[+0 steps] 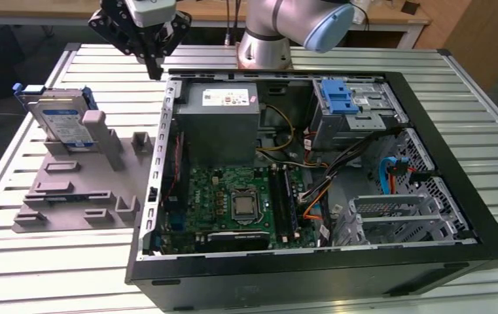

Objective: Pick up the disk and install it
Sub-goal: 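Reach for the disk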

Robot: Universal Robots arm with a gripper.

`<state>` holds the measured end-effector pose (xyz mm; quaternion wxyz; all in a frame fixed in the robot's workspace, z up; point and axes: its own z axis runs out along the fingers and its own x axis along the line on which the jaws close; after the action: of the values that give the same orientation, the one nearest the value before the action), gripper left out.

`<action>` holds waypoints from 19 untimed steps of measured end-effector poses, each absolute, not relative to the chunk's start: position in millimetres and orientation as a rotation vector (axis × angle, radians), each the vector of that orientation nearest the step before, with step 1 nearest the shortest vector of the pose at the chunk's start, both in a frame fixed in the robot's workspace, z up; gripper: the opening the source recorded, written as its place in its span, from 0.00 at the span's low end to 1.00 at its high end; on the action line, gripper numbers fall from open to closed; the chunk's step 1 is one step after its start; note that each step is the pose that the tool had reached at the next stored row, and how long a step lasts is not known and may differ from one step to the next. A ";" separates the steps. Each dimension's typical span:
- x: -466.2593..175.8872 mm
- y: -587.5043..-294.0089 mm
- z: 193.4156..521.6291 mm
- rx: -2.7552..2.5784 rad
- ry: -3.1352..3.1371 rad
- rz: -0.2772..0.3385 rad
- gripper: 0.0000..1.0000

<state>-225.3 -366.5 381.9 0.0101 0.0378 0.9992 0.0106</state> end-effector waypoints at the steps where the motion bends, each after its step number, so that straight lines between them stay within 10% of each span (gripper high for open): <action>1: -225.9 -366.2 381.8 0.118 3.119 0.033 0.11; 19: -238.6 -361.1 380.5 0.118 3.119 0.033 0.11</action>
<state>-238.6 -361.1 380.5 0.0099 0.0378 0.9992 0.0106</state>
